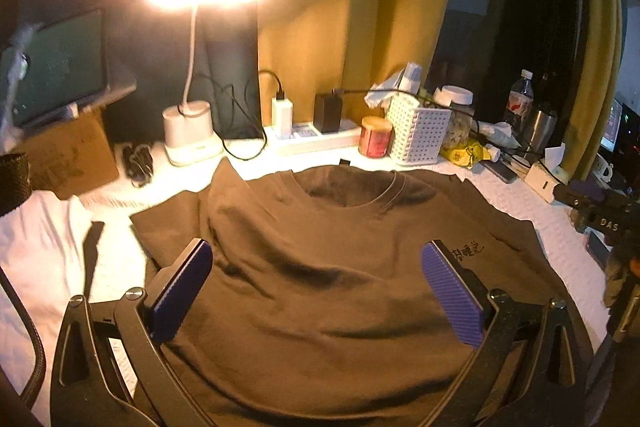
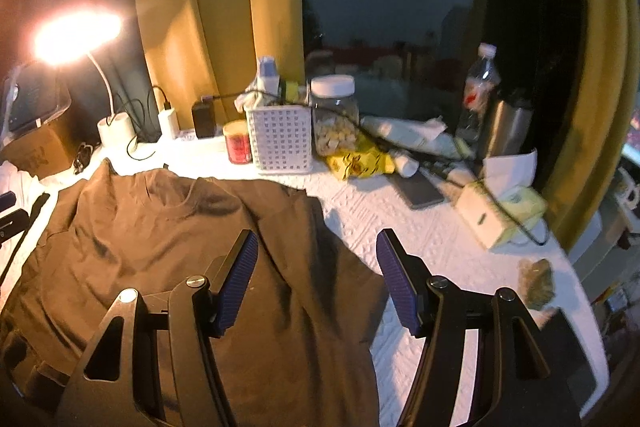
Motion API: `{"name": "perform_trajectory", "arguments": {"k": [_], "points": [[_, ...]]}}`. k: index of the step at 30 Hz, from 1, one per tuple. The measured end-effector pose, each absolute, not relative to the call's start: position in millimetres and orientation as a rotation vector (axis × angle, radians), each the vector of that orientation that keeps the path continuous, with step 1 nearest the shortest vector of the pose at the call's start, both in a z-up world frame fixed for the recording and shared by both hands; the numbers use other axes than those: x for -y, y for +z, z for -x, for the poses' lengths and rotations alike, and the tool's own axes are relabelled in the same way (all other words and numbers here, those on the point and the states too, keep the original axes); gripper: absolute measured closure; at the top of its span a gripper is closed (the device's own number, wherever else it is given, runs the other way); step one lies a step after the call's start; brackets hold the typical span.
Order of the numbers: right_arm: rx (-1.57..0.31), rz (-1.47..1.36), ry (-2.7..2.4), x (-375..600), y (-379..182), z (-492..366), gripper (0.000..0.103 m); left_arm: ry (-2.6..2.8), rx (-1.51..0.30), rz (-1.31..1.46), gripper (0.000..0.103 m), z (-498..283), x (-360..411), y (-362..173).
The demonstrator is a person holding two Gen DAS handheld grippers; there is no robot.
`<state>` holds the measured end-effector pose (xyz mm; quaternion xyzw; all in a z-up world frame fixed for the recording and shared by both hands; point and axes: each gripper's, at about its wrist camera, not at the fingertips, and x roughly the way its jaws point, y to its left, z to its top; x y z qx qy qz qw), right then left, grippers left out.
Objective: Fold small clothes
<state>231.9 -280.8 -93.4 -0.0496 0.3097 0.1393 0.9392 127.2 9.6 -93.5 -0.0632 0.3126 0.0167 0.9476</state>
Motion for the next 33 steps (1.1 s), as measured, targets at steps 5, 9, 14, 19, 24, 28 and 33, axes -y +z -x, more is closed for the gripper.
{"name": "perform_trajectory", "arguments": {"k": [5, 9, 14, 19, 24, 28, 33], "points": [[-0.694, 0.078, 0.333, 283.7, -113.3, -268.7, 0.038, 0.017, -0.672, 0.116, 0.001, -146.0, -3.7, -102.1], [-0.732, 0.065, 0.365, 285.0, -125.2, -295.8, 0.038, 0.015, -0.703, 0.115, 0.001, -161.6, -3.2, -109.3], [-0.779, 0.078, 0.402, 279.2, -140.9, -324.7, 0.039, 0.032, -0.733, 0.109, 0.001, -178.0, -5.8, -117.7], [-0.827, 0.067, 0.434, 272.4, -159.4, -349.0, 0.049, 0.055, -0.765, 0.106, 0.001, -192.2, -10.3, -127.2], [-0.88, 0.07, 0.471, 266.6, -176.4, -364.7, 0.054, 0.058, -0.79, 0.114, 0.001, -202.1, -12.4, -134.8], [-0.911, 0.079, 0.507, 258.6, -187.6, -368.5, 0.057, 0.052, -0.803, 0.119, 0.001, -206.8, -12.2, -138.9], [-0.902, 0.06, 0.505, 262.5, -186.6, -368.1, 0.085, 0.042, -0.812, 0.112, 0.001, -208.8, -8.1, -141.9]]}}
